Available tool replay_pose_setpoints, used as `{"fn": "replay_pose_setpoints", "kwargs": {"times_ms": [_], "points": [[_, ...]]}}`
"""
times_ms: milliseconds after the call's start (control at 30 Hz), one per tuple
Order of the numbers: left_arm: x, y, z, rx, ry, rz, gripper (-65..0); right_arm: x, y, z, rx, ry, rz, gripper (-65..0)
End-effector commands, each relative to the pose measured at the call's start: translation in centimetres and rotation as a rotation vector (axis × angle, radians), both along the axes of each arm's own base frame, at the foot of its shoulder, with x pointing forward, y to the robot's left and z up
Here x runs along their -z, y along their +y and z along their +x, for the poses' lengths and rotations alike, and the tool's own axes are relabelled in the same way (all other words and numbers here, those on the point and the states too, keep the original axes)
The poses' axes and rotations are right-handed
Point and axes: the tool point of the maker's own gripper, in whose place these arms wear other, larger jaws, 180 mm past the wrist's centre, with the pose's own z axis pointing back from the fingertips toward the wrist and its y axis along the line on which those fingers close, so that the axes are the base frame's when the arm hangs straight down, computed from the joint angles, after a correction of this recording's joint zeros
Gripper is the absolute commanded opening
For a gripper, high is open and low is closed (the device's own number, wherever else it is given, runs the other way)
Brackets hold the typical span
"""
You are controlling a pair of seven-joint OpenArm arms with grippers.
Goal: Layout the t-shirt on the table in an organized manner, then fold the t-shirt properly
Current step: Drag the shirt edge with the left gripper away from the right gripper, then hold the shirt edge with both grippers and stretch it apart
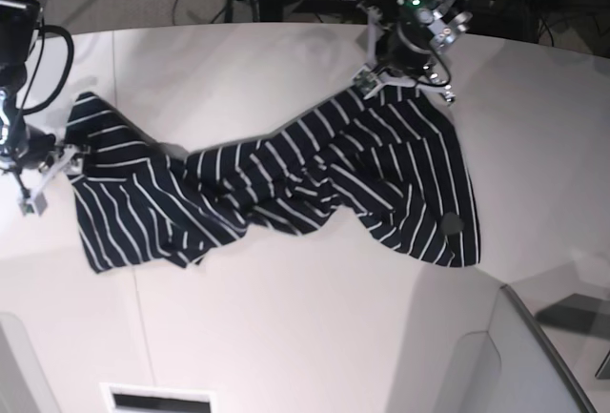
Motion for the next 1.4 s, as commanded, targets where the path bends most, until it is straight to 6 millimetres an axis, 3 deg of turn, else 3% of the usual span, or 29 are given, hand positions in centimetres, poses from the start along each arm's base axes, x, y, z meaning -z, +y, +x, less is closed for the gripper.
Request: {"fn": "replay_pose_setpoints", "kwargs": {"times_ms": [0,233,367,533,633,700,967,1100,1267,1367], "points": [[-1.2,0.7,0.7,-0.01,-0.041,0.005,-65.0,-1.1,-2.0,0.5,0.03,-0.026,-0.032,-14.1],[-5.2,4.5,1.5,-0.07,-0.138,0.039,-65.0,-1.1,-4.6,-0.8,0.099,0.01,-0.18,-14.3],[-6.5,4.5,1.4,-0.071,-0.162,0.034,-65.0,-2.2,-3.9,-1.4,0.073,-0.03,-0.219,-14.3],[-6.3,4.1,1.3,-0.071,-0.159,0.026,-65.0,-4.9,-2.4,-2.3,0.046,-0.129,-0.212,-13.4],[-6.4,4.0,1.4,-0.075,-0.163,0.02,-65.0,-6.7,-3.2,-3.3,0.134,-0.191,-0.143,-10.7],[-6.4,3.7,1.5,-0.087,-0.166,0.009,-65.0,-6.8,-3.6,-4.0,0.196,-0.176,-0.068,-8.1],[-6.3,2.0,1.5,-0.171,-0.171,-0.064,-65.0,-3.7,-2.6,-7.3,0.2,-0.101,0.122,-7.8],[-6.9,2.3,1.8,-0.292,-0.197,-0.11,-65.0,-2.0,-0.7,-8.6,0.205,-0.035,0.171,-7.8],[-7.7,1.8,2.2,-0.438,-0.183,-0.312,-64.3,-1.0,2.4,-9.3,0.132,0.0,0.232,-8.0],[-8.1,2.6,2.2,-0.542,-0.162,-0.443,-44.9,-1.0,2.9,-9.3,0.109,0.002,0.238,-8.0]]}}
